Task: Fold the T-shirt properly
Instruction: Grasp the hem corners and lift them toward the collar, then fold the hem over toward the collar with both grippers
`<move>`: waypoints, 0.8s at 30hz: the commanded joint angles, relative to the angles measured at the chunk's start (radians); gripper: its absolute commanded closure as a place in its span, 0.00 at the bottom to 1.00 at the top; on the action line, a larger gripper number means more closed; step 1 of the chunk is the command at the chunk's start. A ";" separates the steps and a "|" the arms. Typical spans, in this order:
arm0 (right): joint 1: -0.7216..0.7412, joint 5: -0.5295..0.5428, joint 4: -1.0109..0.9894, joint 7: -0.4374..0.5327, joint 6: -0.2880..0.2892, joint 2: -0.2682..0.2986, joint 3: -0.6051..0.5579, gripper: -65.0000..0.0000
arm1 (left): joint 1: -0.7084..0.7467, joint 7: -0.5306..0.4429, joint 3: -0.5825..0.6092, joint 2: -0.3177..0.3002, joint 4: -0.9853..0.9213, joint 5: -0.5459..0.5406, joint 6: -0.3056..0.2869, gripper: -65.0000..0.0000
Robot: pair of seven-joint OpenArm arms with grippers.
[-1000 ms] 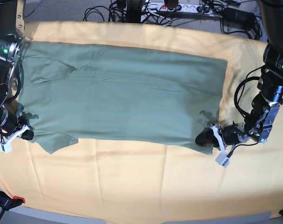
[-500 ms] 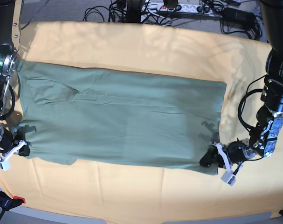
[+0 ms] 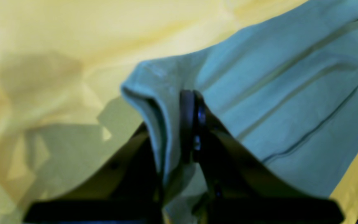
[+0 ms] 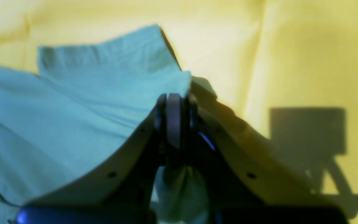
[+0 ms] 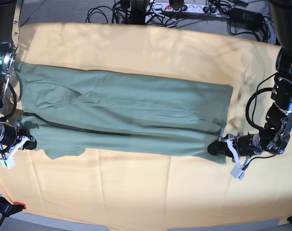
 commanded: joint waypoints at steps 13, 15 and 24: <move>0.036 0.071 0.097 -0.001 0.002 0.040 0.003 1.00 | -0.046 0.122 -0.010 -0.012 0.010 -0.244 -0.006 1.00; 0.036 0.077 0.097 -0.003 0.002 0.040 0.003 1.00 | -0.048 0.185 -0.010 -0.012 0.010 -0.286 -0.006 1.00; 0.032 0.175 0.106 -0.111 0.002 0.040 0.003 1.00 | -0.084 0.302 -0.010 -0.018 0.010 -0.286 -0.006 1.00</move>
